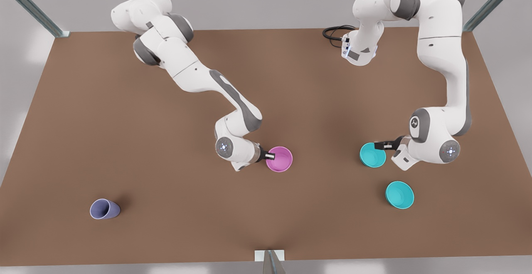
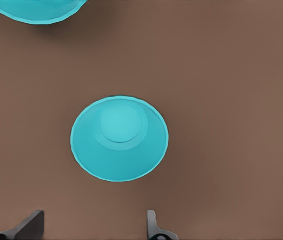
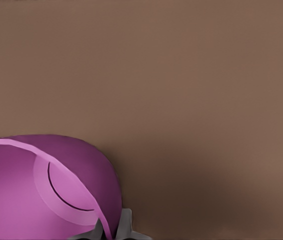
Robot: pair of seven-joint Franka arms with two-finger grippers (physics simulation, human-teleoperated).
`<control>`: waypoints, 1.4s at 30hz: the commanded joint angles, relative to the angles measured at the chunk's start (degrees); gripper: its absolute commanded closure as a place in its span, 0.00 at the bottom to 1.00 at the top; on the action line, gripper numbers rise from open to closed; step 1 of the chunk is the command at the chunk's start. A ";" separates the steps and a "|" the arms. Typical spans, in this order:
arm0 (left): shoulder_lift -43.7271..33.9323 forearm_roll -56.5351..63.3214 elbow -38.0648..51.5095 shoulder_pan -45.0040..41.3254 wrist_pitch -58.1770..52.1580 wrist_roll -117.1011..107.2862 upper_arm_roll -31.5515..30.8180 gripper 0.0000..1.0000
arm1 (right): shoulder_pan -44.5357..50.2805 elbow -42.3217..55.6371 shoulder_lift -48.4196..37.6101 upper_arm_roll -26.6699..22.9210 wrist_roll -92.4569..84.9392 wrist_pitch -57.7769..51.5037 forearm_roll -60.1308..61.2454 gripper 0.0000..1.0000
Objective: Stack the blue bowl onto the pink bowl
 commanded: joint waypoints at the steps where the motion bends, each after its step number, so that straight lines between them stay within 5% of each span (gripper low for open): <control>1: 1.72 -1.50 -0.36 1.01 8.13 11.57 0.49 0.00 | 0.40 0.40 0.26 -0.34 31.49 1.86 -0.16 0.79; 2: 1.99 -1.41 -3.51 1.01 12.69 12.37 0.49 0.00 | 0.49 0.48 0.35 -0.34 31.32 1.86 -0.25 0.31; 3: 1.99 -1.50 -6.60 1.01 16.04 17.72 0.58 0.00 | 0.58 0.48 0.44 -0.34 31.05 1.86 -0.25 0.00; 7: 2.78 -2.90 -6.95 1.54 17.54 22.48 1.81 0.00 | 0.05 0.48 -1.23 -0.51 30.79 0.20 -0.25 0.00; 12: 2.86 -3.61 -12.05 1.45 19.03 22.48 1.81 0.00 | -9.60 0.75 -12.83 -3.15 28.78 -29.76 -5.78 0.00; 14: 2.86 -4.49 -11.96 1.45 20.70 22.04 1.81 0.00 | -20.06 3.82 -13.01 -3.68 12.62 -48.49 -9.65 0.00; 18: 2.78 -6.51 -11.96 1.36 20.79 20.81 1.72 0.00 | -36.69 3.82 -14.33 -4.20 -32.30 -58.95 -30.65 0.00; 19: 2.95 -9.14 -12.05 1.36 20.70 19.93 1.46 0.13 | -39.23 4.52 -19.23 -4.12 -35.57 -61.41 -32.07 0.00; 20: 2.95 -9.68 -12.05 1.28 20.53 18.97 1.28 0.39 | -39.85 6.28 -25.92 -3.94 -37.76 -65.63 -33.21 0.00; 22: 2.95 -9.76 -12.05 1.19 20.26 18.09 1.11 0.54 | -38.27 14.80 -30.24 -3.33 -38.12 -76.35 -33.30 0.00; 24: 2.95 -9.85 -12.05 1.10 20.26 17.91 1.02 0.63 | -37.04 15.70 -36.72 -2.36 -38.29 -77.06 -35.93 0.00; 27: 2.86 -9.85 -12.05 1.10 20.09 17.12 1.02 0.75 | -37.22 2.16 -47.72 -1.22 -38.12 -69.24 -36.11 0.00; 32: 0.23 -9.85 -9.77 -3.20 16.49 2.11 -1.62 0.79 | -37.65 1.80 -47.99 -1.22 -37.94 -69.15 -35.41 0.00; 35: 4.27 -10.20 5.44 -14.81 6.46 -29.62 -2.85 0.79 | -37.65 1.71 -47.90 -1.21 -38.03 -69.59 -35.40 0.00; 39: 10.15 -13.19 15.63 -17.18 4.35 -59.34 -13.40 0.79 | -37.65 1.71 -47.90 -1.21 -38.03 -69.59 -35.41 0.00; 42: 18.59 -13.02 29.43 -19.29 4.62 -65.76 -13.48 0.79 | -37.92 1.71 -47.90 -1.13 -38.12 -69.68 -35.32 0.00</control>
